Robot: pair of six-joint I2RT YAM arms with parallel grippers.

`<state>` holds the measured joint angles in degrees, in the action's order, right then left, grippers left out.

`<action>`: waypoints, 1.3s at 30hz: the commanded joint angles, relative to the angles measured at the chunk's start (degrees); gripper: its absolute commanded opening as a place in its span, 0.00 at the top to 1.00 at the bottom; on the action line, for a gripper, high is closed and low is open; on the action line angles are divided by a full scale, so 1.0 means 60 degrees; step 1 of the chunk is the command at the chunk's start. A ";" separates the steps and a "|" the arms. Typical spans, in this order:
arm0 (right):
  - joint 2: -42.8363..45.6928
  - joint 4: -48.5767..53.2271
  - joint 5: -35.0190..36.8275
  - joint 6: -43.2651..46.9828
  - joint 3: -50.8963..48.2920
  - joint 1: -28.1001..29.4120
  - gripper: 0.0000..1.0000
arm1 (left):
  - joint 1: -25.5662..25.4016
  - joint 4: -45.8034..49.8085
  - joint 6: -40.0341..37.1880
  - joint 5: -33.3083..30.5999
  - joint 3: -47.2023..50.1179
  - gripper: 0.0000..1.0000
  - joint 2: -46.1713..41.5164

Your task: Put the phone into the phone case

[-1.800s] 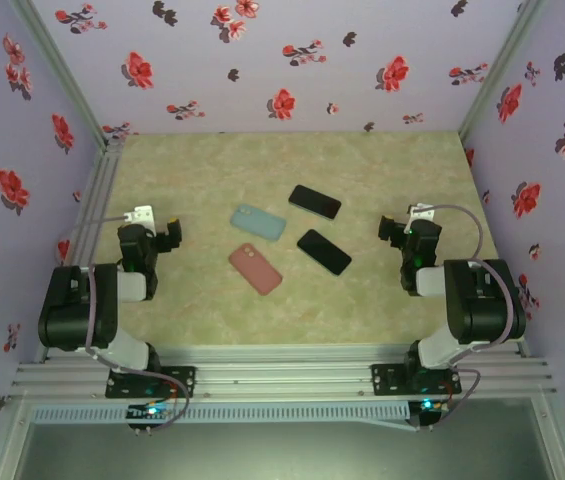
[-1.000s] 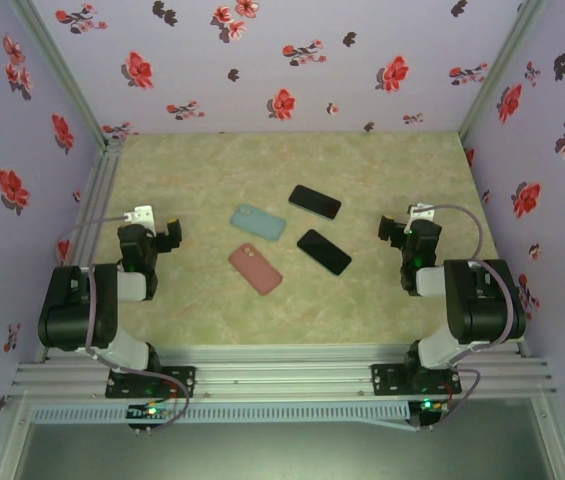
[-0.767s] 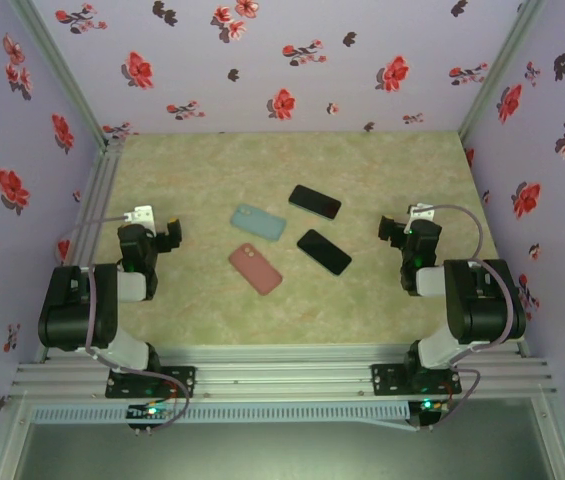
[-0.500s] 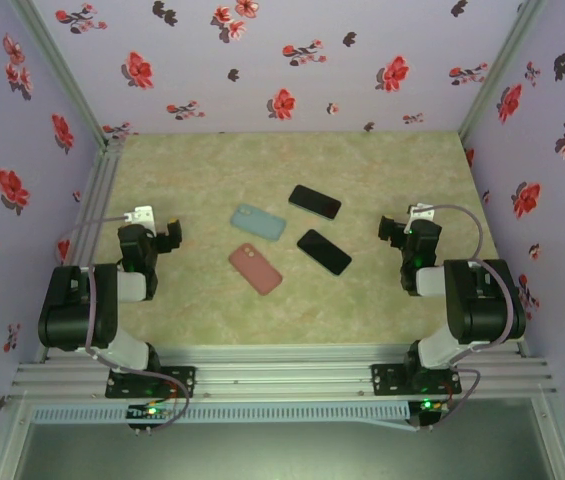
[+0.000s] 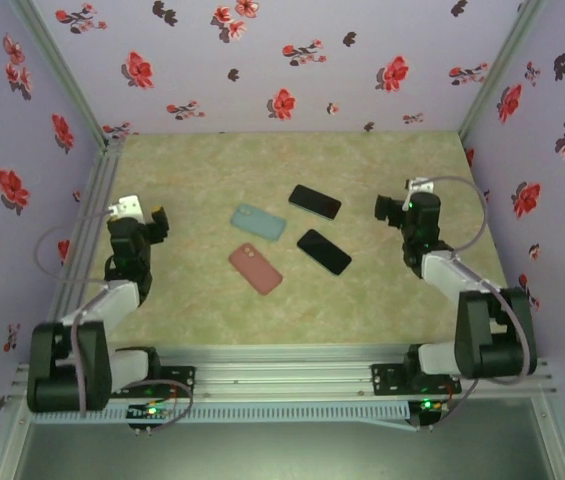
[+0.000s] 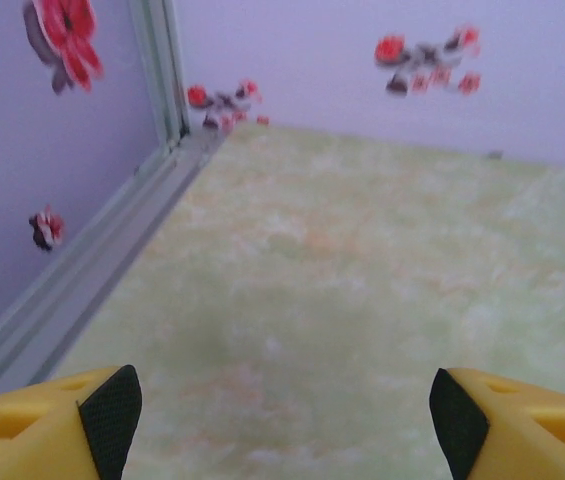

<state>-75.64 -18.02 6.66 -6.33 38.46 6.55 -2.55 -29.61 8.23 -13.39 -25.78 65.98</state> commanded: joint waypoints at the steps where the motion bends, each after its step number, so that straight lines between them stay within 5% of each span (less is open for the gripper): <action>1: 0.0477 0.2900 -0.0391 -0.0402 0.0578 0.0845 0.04 | -0.0777 0.3112 0.1226 -0.0472 -0.0852 0.20 -0.0521; 8: 0.0900 0.4530 -0.1969 -0.0908 0.0896 0.1957 0.03 | -0.2950 0.6581 0.2162 0.0457 -0.3285 0.24 0.0603; 12: 0.0640 0.4970 -0.1966 -0.0805 0.1073 0.2745 0.02 | -0.3721 0.6933 0.2715 0.1472 -0.3560 0.26 0.0845; 16: -0.0256 0.5305 -0.2030 -0.0683 0.1511 0.3038 0.02 | -0.4033 0.6939 0.3212 0.2147 -0.3396 0.26 0.0645; 39: -0.3891 0.6069 -0.2178 0.0241 0.3466 0.3889 0.07 | -0.4205 0.6914 0.2834 0.2173 -0.2958 0.27 0.0729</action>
<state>-98.06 16.62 -5.69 -6.52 57.91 29.43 -27.55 11.62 25.80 -1.19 -44.71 70.22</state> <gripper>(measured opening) 0.931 0.725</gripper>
